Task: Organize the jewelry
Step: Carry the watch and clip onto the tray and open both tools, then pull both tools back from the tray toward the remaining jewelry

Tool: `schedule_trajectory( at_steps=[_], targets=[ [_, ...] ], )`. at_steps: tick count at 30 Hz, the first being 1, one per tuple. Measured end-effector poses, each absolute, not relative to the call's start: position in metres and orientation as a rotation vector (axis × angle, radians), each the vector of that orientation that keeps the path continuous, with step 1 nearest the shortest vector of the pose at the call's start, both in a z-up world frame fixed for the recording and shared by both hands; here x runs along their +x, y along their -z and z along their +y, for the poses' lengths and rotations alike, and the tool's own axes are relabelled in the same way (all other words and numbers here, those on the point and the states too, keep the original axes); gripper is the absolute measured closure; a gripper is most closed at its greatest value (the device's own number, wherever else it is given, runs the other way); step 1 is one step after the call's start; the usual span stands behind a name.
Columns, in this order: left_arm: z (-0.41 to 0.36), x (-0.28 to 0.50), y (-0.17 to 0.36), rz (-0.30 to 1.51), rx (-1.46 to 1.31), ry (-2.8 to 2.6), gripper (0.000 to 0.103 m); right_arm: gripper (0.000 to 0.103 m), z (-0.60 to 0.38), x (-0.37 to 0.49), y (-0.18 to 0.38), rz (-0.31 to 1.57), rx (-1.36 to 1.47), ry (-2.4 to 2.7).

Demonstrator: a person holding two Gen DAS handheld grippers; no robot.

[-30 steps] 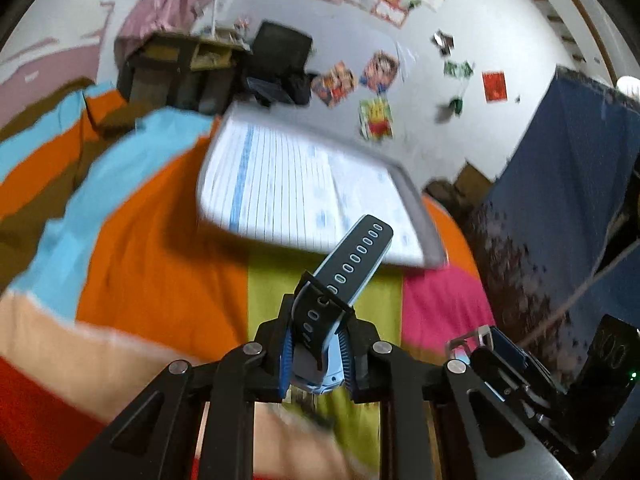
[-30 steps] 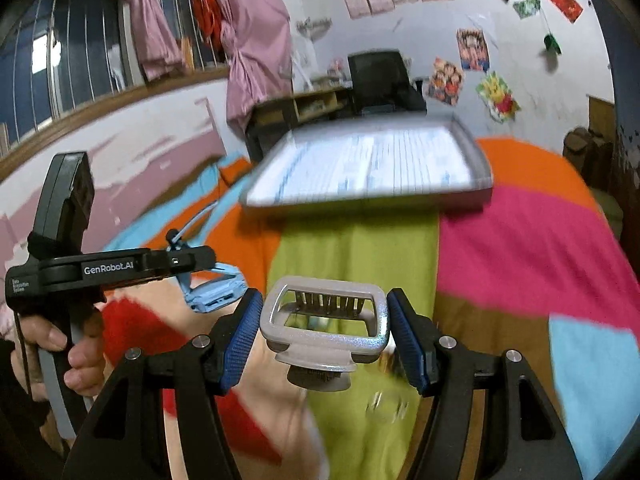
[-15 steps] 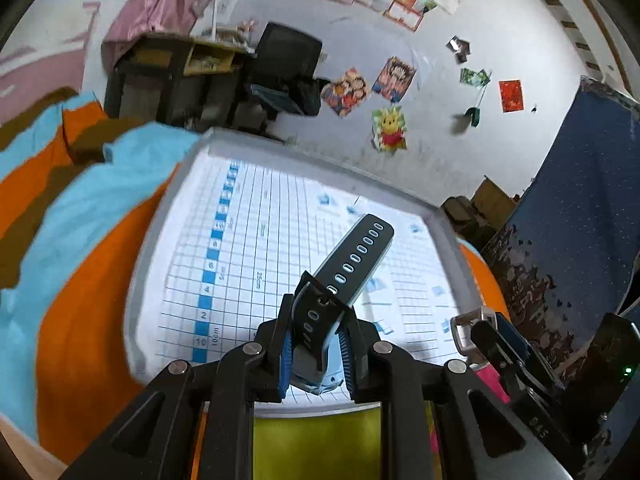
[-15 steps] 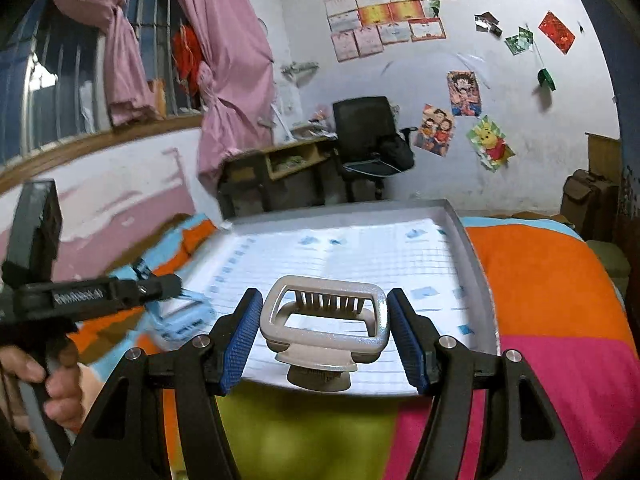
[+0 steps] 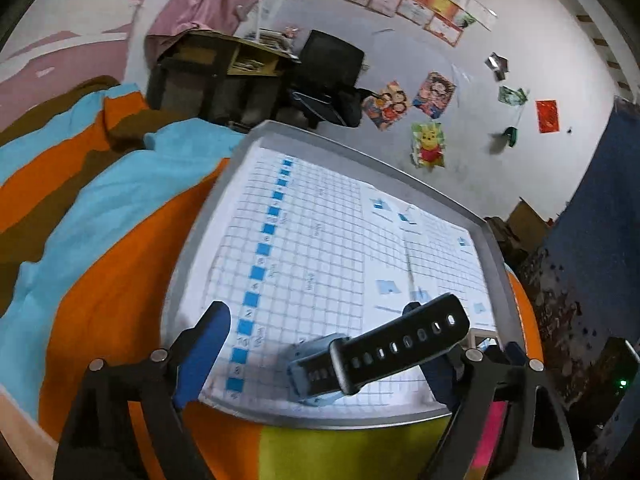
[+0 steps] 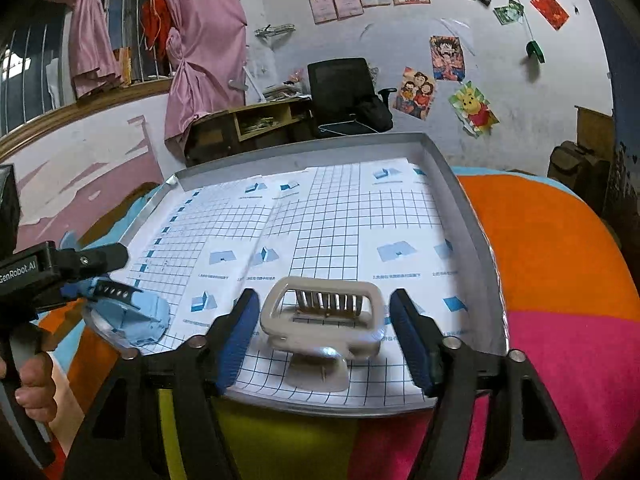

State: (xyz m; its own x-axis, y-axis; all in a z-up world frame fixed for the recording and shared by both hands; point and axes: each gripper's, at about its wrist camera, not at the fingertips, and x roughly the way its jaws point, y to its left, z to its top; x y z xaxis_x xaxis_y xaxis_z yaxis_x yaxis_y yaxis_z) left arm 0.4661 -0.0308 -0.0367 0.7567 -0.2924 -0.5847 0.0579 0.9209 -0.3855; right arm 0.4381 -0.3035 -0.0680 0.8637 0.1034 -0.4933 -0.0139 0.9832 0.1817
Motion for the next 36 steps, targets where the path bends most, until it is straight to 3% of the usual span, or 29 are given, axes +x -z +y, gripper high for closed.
schedule_trajectory(
  at_steps=[8, 11, 16, 18, 36],
  targets=[
    [-0.026, 0.394, 0.007, 0.470, -0.259, 0.122, 0.001, 0.021, -0.310, 0.407, 0.053, 0.452, 0.202, -0.041],
    [-0.028, 0.360, -0.005, 0.411, -0.211, 0.118, 0.000, 0.012, -0.308, 0.382, 0.039, 0.408, 0.183, -0.041],
    [-0.024, 0.308, -0.016, 0.364, -0.186, 0.090, 0.000, 0.009, -0.304, 0.329, 0.017, 0.345, 0.152, -0.029],
    [-0.023, 0.286, -0.019, 0.351, -0.183, 0.088, 0.000, 0.002, -0.303, 0.310, 0.011, 0.334, 0.158, -0.033],
    [-0.012, 0.117, -0.017, 0.360, -0.108, 0.153, 0.000, 0.001, -0.287, 0.095, -0.019, 0.226, 0.117, -0.011]
  ],
)
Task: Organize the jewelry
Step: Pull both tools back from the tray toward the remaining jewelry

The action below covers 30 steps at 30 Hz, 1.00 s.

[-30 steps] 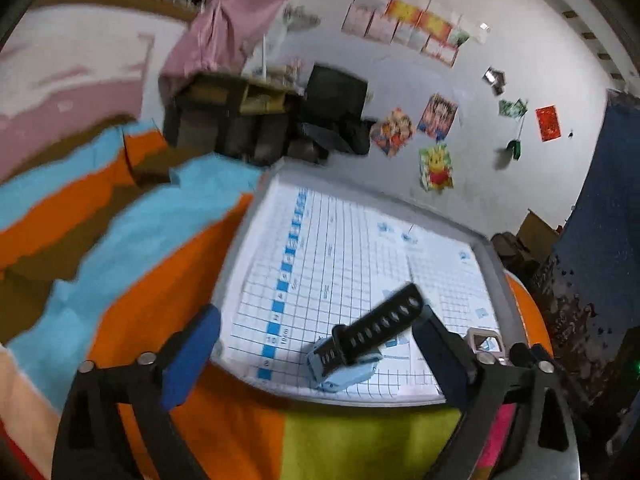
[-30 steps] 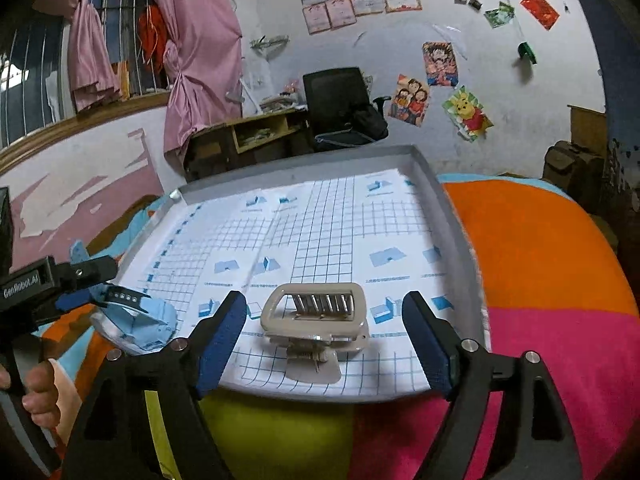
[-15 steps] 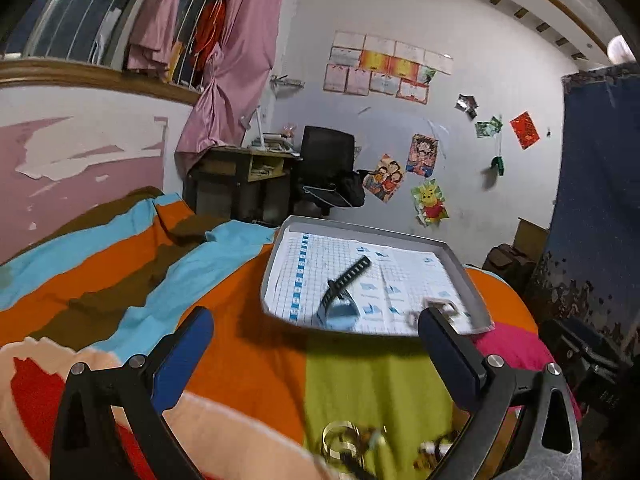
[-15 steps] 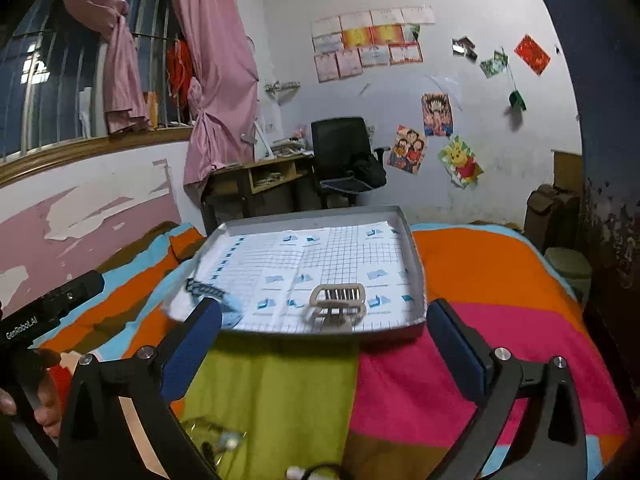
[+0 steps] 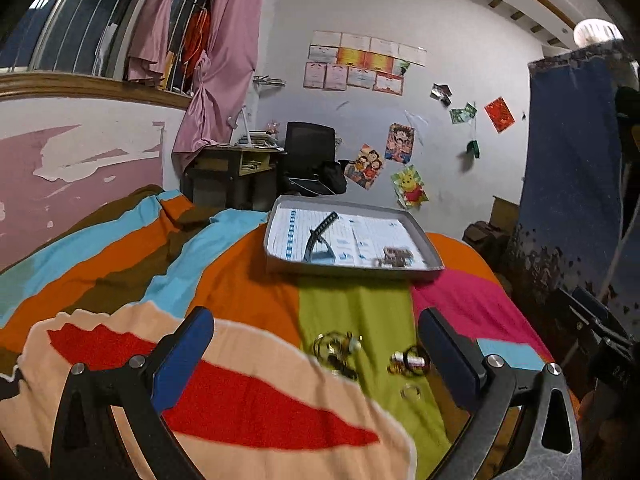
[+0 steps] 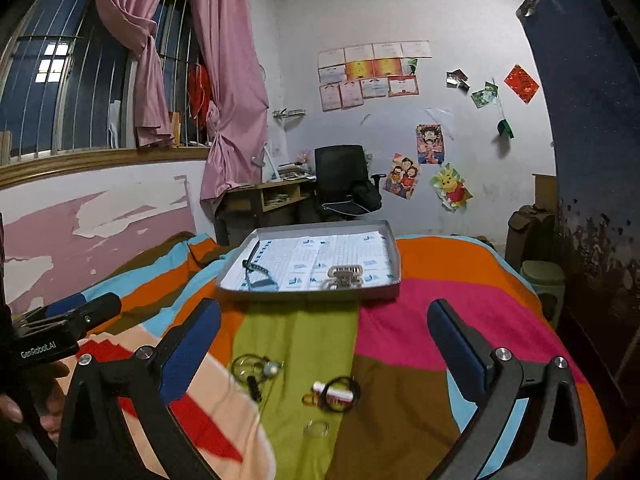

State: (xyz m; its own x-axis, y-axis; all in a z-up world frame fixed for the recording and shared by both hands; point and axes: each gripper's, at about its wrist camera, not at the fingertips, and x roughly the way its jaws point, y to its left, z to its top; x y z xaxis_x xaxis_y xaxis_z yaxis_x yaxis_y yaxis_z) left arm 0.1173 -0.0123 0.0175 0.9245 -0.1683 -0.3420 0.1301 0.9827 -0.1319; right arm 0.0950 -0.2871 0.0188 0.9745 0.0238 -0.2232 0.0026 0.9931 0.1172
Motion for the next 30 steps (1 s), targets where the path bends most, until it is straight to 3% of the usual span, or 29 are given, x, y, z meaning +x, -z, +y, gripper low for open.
schedule_trajectory(
  at_steps=[14, 30],
  targets=[
    [0.000, 0.087, -0.009, 0.383, -0.114, 0.147, 0.000, 0.001, -0.286, 0.039, -0.014, 0.224, 0.134, -0.004],
    [-0.006, 0.177, -0.001, 0.417, -0.097, 0.124, 0.000, 0.001, -0.301, 0.113, -0.012, 0.316, 0.145, 0.005]
  ],
)
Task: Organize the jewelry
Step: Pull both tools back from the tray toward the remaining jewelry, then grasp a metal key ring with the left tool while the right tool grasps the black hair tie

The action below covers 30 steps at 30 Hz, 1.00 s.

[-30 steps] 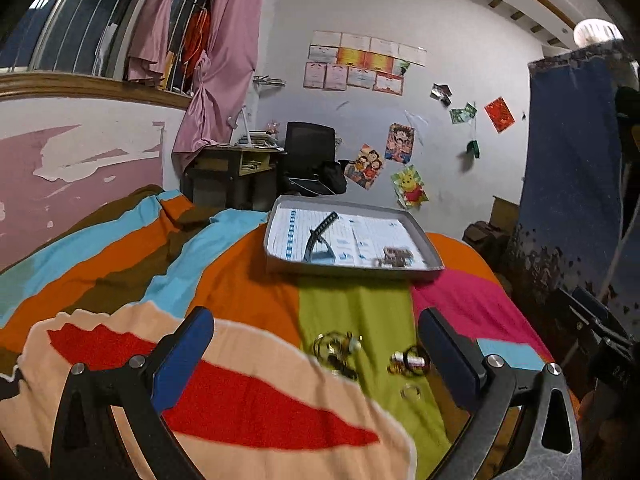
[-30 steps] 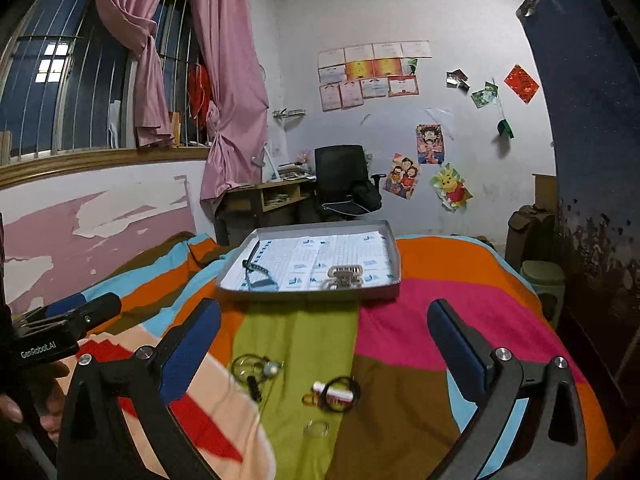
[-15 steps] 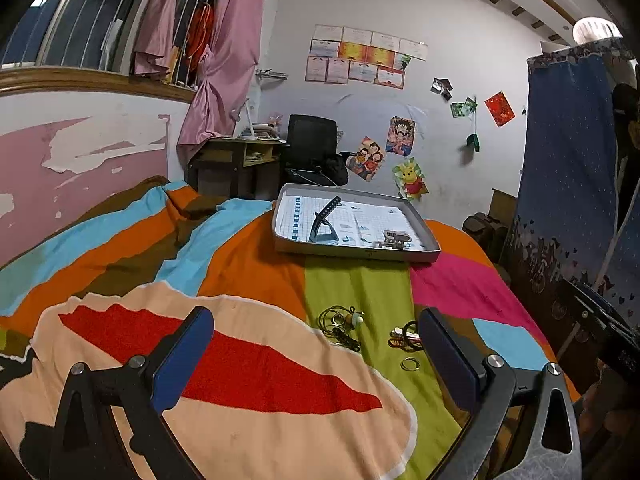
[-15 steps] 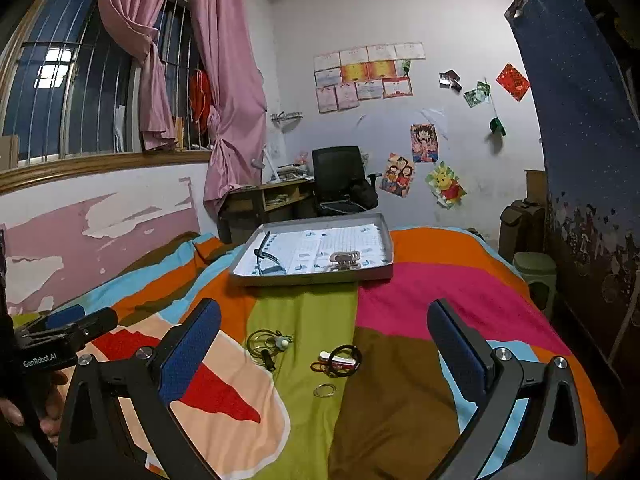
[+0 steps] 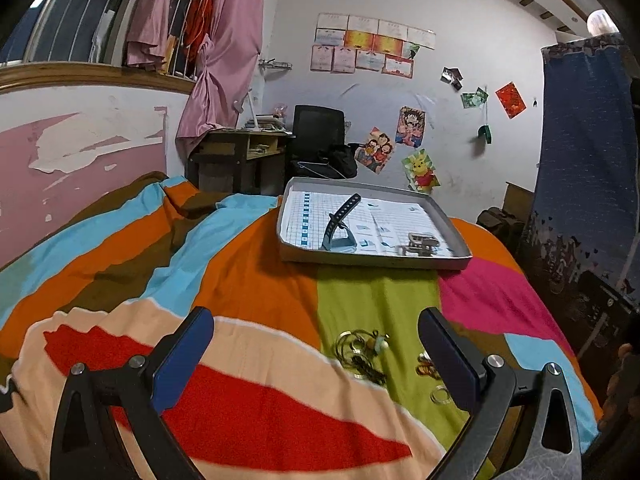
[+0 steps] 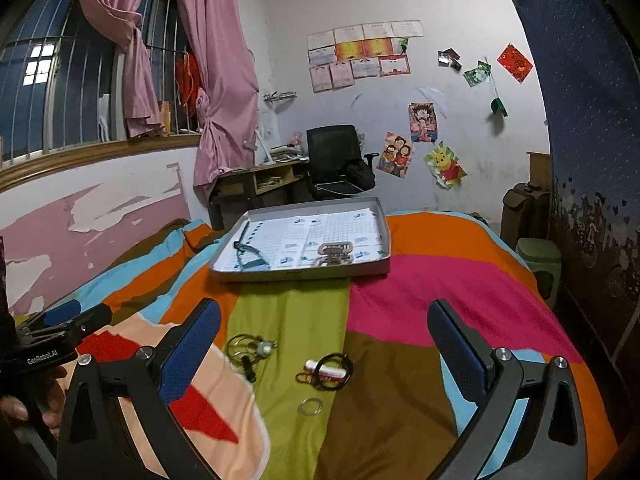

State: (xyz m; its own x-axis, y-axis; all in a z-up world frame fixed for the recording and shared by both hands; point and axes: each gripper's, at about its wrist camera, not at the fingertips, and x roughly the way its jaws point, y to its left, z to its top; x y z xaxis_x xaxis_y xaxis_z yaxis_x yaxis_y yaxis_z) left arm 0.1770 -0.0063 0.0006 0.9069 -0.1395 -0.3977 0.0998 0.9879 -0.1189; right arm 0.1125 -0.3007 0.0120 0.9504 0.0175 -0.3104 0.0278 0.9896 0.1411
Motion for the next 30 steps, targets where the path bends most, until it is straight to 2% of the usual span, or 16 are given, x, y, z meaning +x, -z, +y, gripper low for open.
schedule_trajectory(
  at_steps=[17, 27, 30],
  targets=[
    [-0.028, 0.285, 0.038, 0.463, -0.120, 0.154, 0.000, 0.001, -0.316, 0.226, -0.001, 0.330, 0.136, 0.049],
    [-0.034, 0.316, 0.077, 0.595, -0.109, 0.229, 0.000, 0.001, -0.320, 0.276, 0.051, 0.497, 0.119, -0.023],
    [-0.040, 0.322, 0.088, 0.672, -0.057, 0.314, 0.000, 0.001, -0.318, 0.290, 0.071, 0.599, 0.113, -0.053]
  ],
)
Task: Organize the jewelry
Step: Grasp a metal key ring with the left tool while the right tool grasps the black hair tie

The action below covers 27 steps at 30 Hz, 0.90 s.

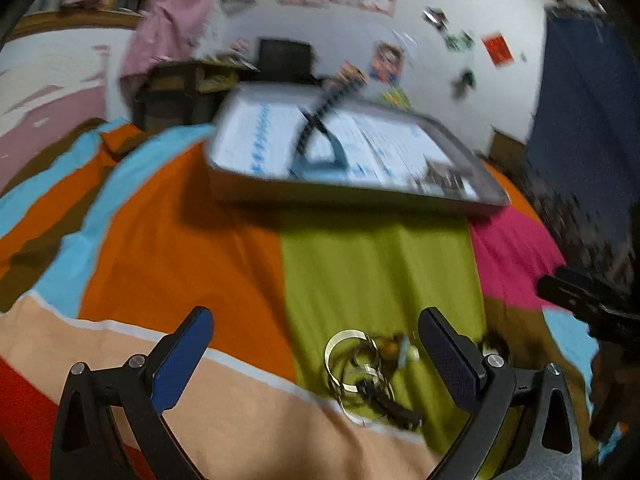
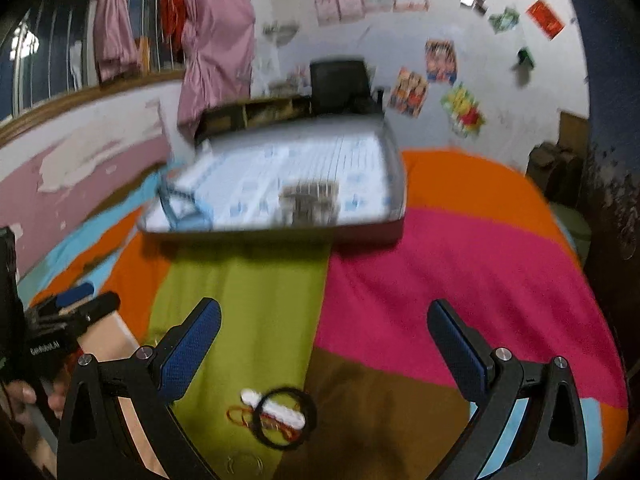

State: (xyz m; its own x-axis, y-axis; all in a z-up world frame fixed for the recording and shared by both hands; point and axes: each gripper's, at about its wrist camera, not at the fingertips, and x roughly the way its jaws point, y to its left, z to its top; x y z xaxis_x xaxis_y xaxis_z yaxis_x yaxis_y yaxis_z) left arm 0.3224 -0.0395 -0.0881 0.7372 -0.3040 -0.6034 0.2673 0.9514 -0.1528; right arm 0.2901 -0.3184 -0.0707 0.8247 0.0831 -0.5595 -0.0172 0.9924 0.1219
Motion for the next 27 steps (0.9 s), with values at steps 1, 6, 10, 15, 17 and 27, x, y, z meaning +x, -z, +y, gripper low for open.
schedule_trajectory(
  at_steps=[1, 6, 10, 15, 17, 27],
  targets=[
    [-0.041, 0.323, 0.090, 0.685, -0.044, 0.330, 0.000, 0.002, -0.317, 0.295, 0.078, 0.645, 0.109, -0.061],
    [-0.047, 0.327, 0.100, 0.726, -0.010, 0.406, 0.005, 0.022, -0.314, 0.307, 0.104, 0.786, 0.109, -0.099],
    [-0.049, 0.331, 0.105, 0.766, -0.017, 0.453, 0.030, 0.046, -0.303, 0.312, 0.117, 0.872, 0.083, -0.143],
    [-0.054, 0.333, 0.112, 0.795, -0.005, 0.494, 0.049, 0.064, -0.286, 0.313, 0.130, 0.939, 0.021, -0.192],
    [-0.059, 0.333, 0.114, 0.809, 0.014, 0.502, 0.061, 0.066, -0.283, 0.314, 0.135, 0.954, 0.010, -0.195],
    [-0.057, 0.333, 0.111, 0.852, -0.024, 0.554, 0.100, 0.084, -0.285, 0.323, 0.149, 1.012, 0.052, -0.164]
  ],
)
